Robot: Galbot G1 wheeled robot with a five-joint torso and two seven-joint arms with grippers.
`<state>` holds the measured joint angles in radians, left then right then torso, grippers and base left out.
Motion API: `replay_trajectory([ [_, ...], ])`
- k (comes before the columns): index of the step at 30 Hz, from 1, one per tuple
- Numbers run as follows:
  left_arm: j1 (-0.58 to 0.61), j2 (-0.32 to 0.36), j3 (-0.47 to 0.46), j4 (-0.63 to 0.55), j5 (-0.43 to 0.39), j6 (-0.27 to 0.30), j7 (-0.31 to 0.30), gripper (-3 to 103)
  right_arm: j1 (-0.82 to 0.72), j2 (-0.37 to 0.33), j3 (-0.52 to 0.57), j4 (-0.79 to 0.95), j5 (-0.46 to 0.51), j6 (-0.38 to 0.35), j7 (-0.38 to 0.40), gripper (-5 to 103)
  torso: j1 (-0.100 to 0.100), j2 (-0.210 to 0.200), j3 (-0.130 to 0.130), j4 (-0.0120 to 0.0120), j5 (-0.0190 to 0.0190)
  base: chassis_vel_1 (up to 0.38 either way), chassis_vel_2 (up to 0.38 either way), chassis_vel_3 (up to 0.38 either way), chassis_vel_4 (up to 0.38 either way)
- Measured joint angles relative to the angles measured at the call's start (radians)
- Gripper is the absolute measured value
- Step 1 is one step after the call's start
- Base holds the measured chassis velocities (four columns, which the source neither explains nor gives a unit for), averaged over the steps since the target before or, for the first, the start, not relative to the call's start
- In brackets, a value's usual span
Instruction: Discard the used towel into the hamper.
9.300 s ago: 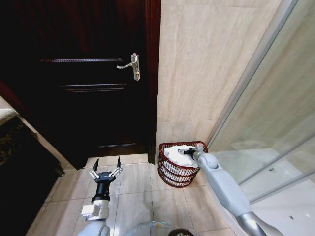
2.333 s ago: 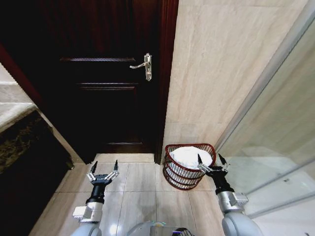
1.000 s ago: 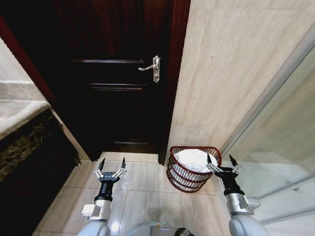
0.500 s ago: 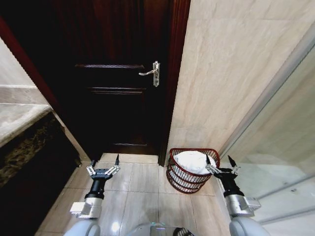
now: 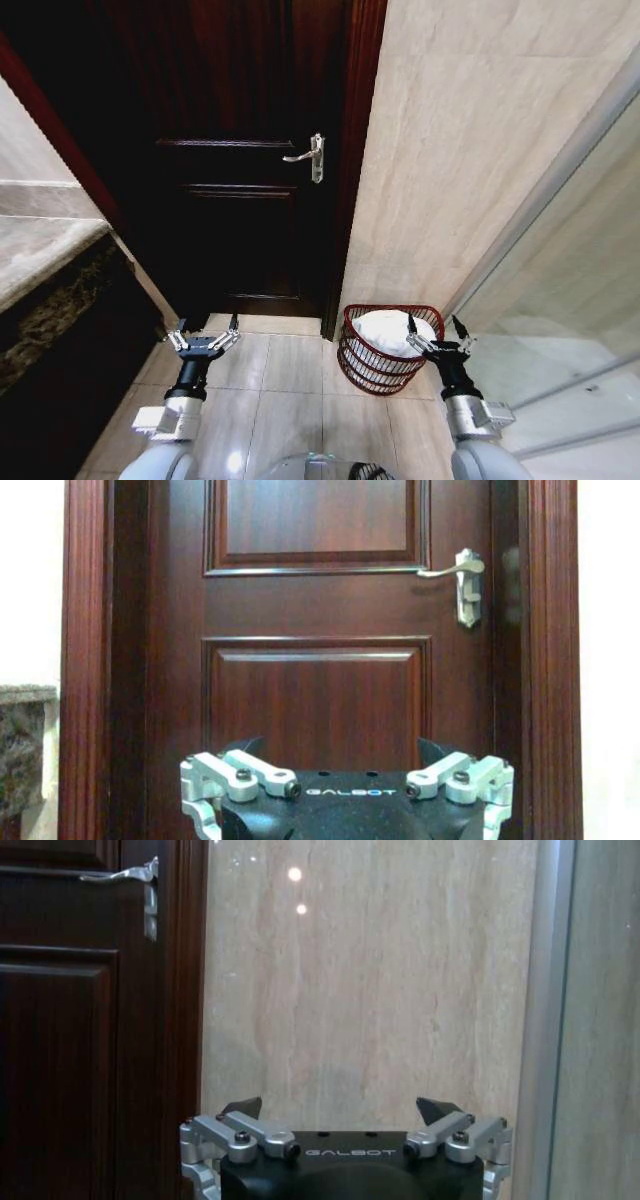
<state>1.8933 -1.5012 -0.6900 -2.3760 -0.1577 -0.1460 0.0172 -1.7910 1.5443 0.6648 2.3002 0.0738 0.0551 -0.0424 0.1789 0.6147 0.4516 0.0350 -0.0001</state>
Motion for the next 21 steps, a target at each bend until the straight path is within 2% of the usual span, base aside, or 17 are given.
replay_trajectory([
  [21, 0.002, -0.007, 0.013, -0.008, 0.02, 0.015, -0.012, 100, -0.001, -0.018, 0.008, -0.001, 0.007, 0.004, 0.002, 100, 0.037, 0.092, 0.055, 0.0, 0.0001, 0.0, 0.0, 0.0, 0.0],
])
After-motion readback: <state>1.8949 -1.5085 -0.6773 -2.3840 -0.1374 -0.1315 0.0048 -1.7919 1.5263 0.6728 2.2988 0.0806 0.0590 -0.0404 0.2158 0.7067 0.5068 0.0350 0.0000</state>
